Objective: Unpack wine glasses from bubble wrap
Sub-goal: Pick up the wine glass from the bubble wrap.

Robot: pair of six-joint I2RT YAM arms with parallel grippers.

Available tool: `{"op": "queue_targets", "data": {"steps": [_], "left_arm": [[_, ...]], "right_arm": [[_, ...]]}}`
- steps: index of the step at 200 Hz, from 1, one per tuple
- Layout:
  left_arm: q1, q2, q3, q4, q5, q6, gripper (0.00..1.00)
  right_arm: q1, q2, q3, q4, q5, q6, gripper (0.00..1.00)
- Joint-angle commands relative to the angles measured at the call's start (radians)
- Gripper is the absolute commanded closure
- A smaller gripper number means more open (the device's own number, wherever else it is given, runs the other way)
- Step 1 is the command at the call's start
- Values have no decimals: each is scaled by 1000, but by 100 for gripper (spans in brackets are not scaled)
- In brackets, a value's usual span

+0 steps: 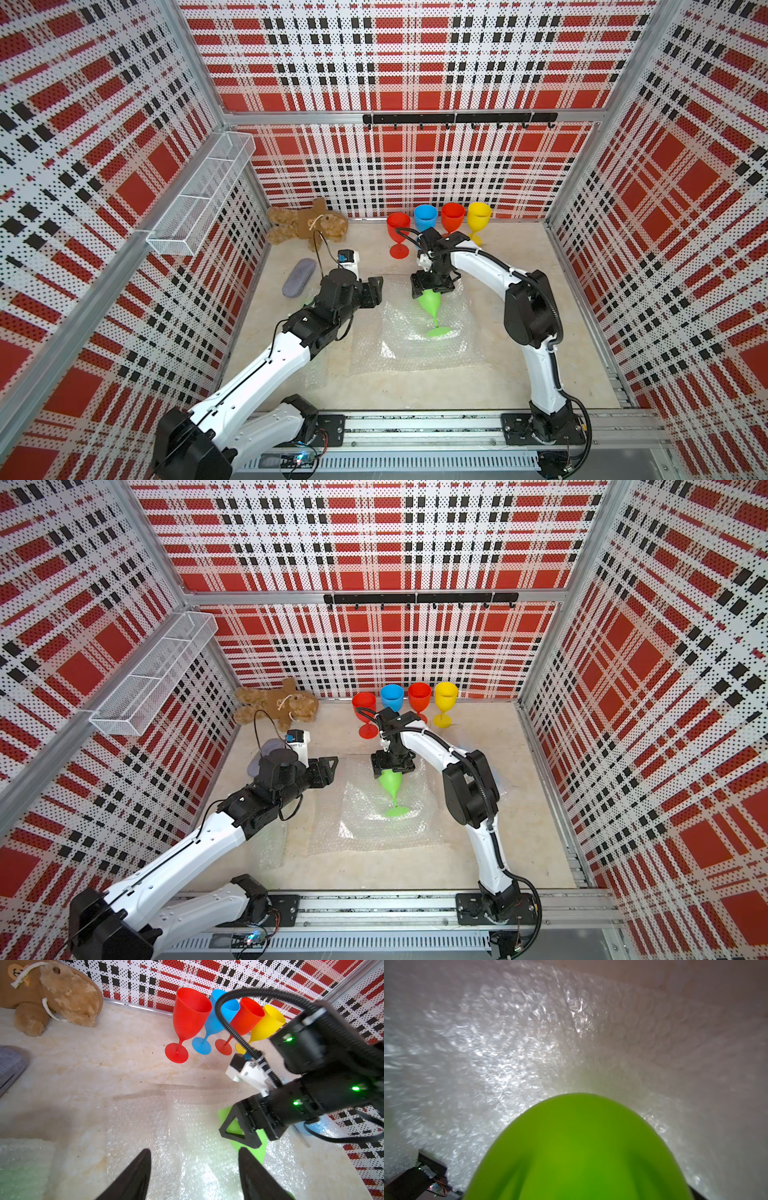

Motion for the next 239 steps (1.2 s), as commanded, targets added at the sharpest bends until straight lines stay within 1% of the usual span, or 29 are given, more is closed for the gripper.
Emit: {"op": "queue_targets", "data": {"steps": [1,27,38,69,88,96,111,134,153,168,187,196,206,221,230,239], "left_arm": [[11,3,-19,29,-17,14,31],[12,-2,-34,62,21,31,29],[13,-6,-47,93,73,43,28],[2,-43,-102,229,231,48,25],[-19,-70,-122,308,398,92,25],[-34,-82,-130,338,437,129,25],[-42,-95,-135,370,469,145,25],[-48,-76,-125,363,475,154,25],[-59,-60,-122,359,451,114,25],[-61,-72,-126,361,418,102,24],[-45,-130,-110,290,273,123,24],[-26,-167,-106,260,211,133,23],[-2,-213,-108,236,160,149,23],[25,-283,-125,214,82,178,23],[32,-324,-143,208,33,201,22],[34,-362,-163,209,-26,215,22]], "right_arm": [[7,-156,-20,88,43,-10,15],[8,-327,-164,314,3,-6,17],[7,-404,-249,439,-19,9,22],[11,-544,-447,731,-127,80,27],[16,-583,-516,824,-180,105,27],[20,-595,-537,851,-195,111,27],[25,-612,-571,895,-227,117,27],[36,-644,-616,954,-237,114,27],[38,-672,-668,1026,-227,116,28],[38,-680,-690,1067,-212,86,30],[38,-690,-733,1161,-194,27,35],[38,-696,-761,1240,-188,0,37],[38,-700,-813,1380,-212,-41,39],[39,-692,-882,1596,-218,-64,41],[38,-661,-877,1668,-230,-81,40],[40,-617,-844,1693,-238,-92,39]]}}
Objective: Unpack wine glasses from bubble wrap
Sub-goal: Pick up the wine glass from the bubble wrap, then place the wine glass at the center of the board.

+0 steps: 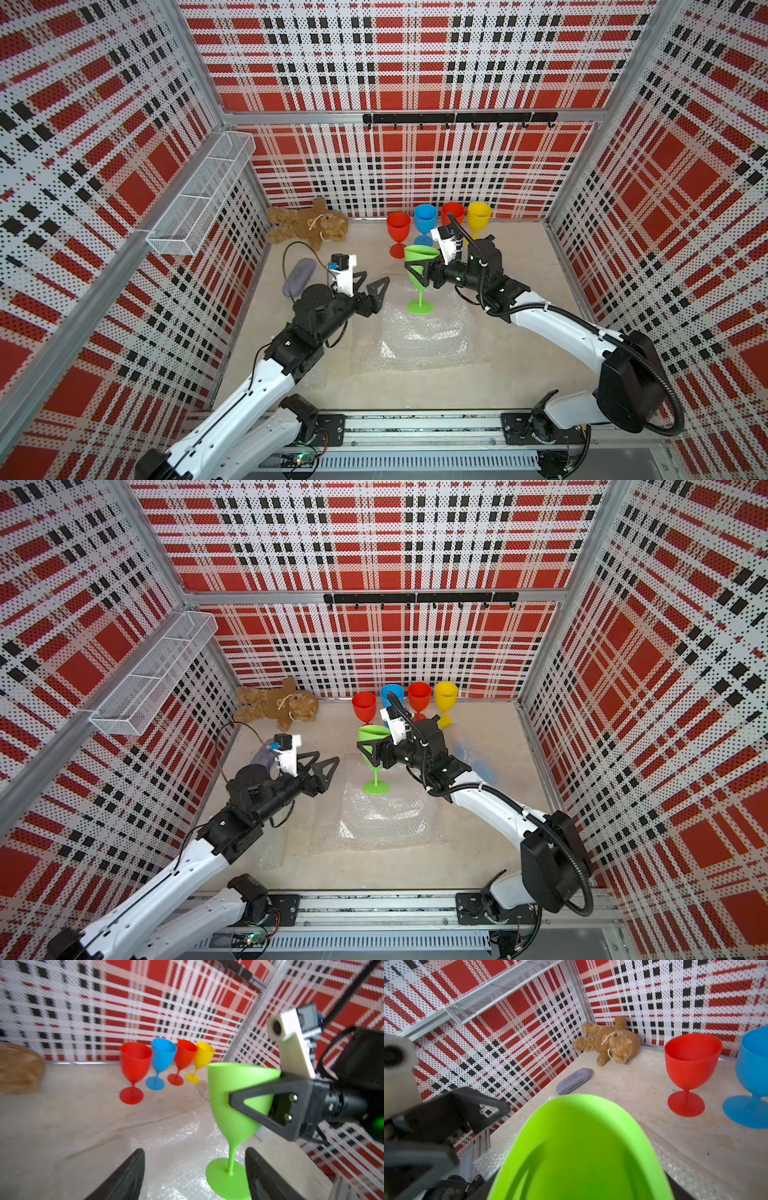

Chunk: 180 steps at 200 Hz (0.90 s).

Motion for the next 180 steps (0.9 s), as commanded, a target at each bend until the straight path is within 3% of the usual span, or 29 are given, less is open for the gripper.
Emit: {"op": "queue_targets", "data": {"steps": [1,33,90,135,180], "left_arm": [[18,-92,-33,-32,-192,66,22],[30,-192,-122,13,-309,83,21],[5,-224,-138,12,-374,104,21],[-28,-245,-138,8,-393,110,21],[-59,-258,-142,8,-411,122,20]], "right_arm": [[9,59,29,307,-29,-81,39],[28,254,129,470,-57,-142,41],[75,637,360,666,96,-324,38],[83,895,635,614,219,-402,34],[65,1084,897,506,232,-416,31]]}}
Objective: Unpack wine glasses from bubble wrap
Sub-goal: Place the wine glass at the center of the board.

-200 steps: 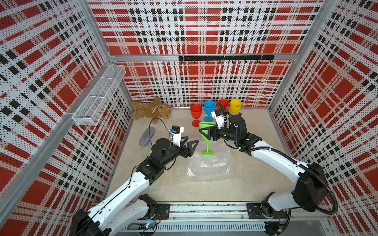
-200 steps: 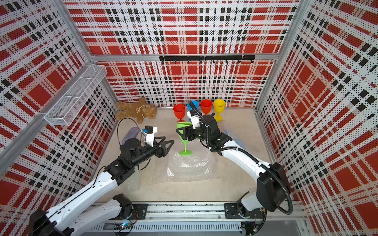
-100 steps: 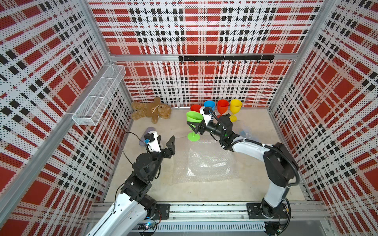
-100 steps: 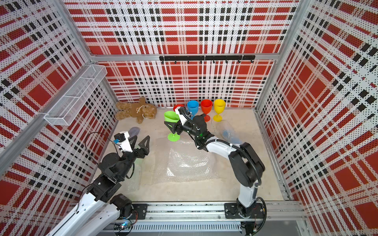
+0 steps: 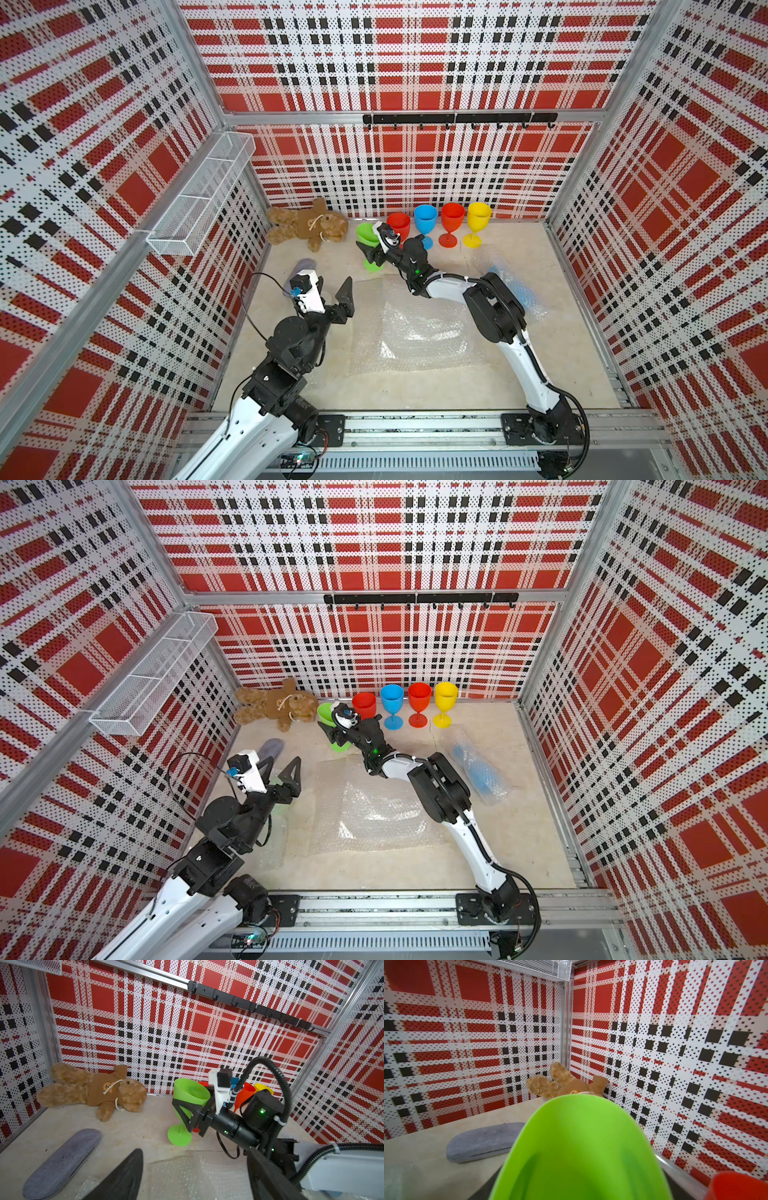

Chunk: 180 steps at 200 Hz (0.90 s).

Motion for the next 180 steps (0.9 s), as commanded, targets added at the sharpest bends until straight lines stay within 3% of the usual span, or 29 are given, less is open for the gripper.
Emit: {"op": "queue_targets", "data": {"steps": [1,112,180], "left_arm": [[-14,-12,1,4,-23,21,20],[-37,-33,-5,4,-47,25,19],[-37,-31,-6,9,-46,23,18]], "right_arm": [[-12,79,120,-29,32,-37,31],[-41,295,475,-267,59,2,28],[-41,302,491,-282,54,-1,18]]}}
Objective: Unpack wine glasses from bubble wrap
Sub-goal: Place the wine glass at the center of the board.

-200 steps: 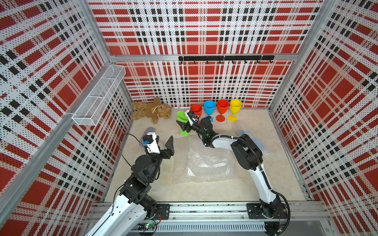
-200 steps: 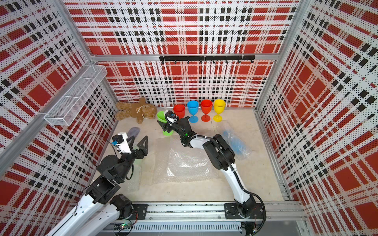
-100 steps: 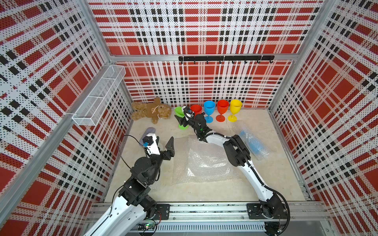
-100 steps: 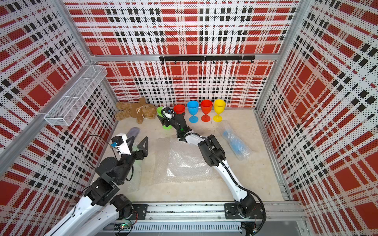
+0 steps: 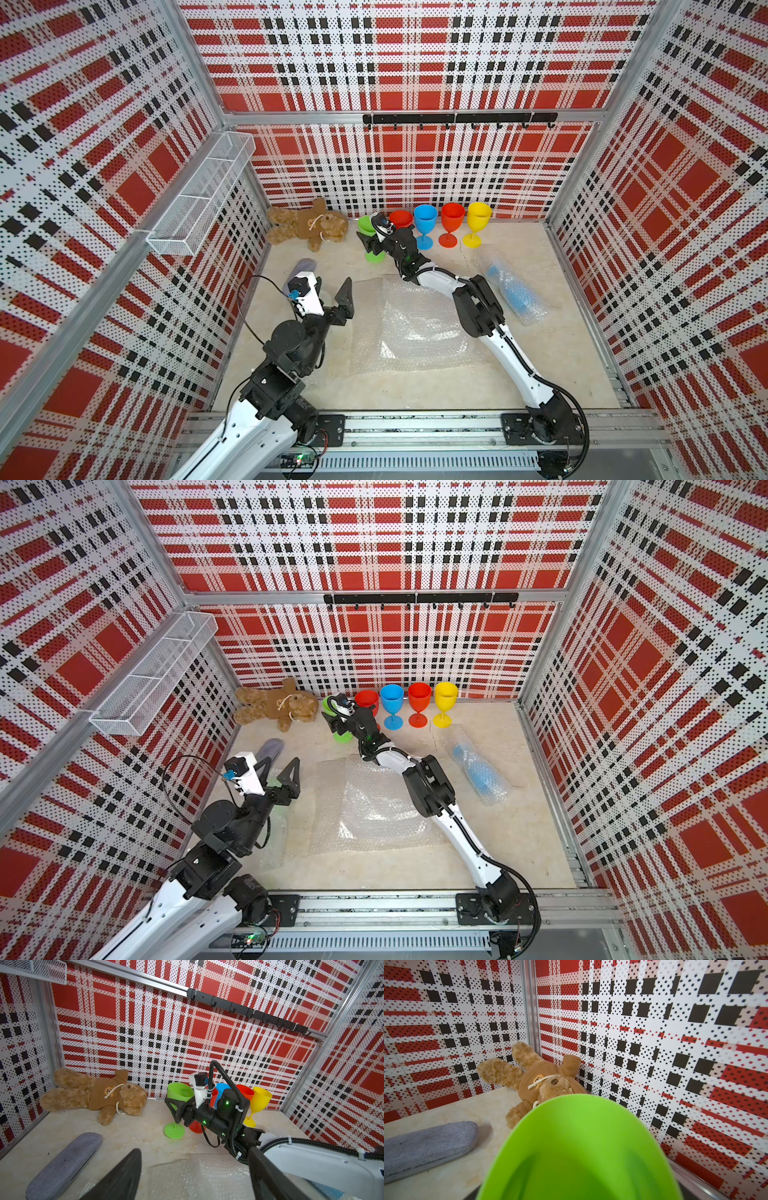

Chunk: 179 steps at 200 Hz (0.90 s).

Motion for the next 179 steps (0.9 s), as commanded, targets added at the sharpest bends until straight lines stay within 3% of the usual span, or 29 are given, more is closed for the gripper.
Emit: {"op": "queue_targets", "data": {"steps": [1,111,179], "left_arm": [[-6,-6,-6,9,-8,9,18],[-2,-4,-6,4,-9,9,16],[15,12,-4,3,-2,9,16]], "right_arm": [[-2,16,23,-1,0,-8,18],[-2,12,10,19,14,4,9],[-1,-91,-74,120,-11,-1,2]]}}
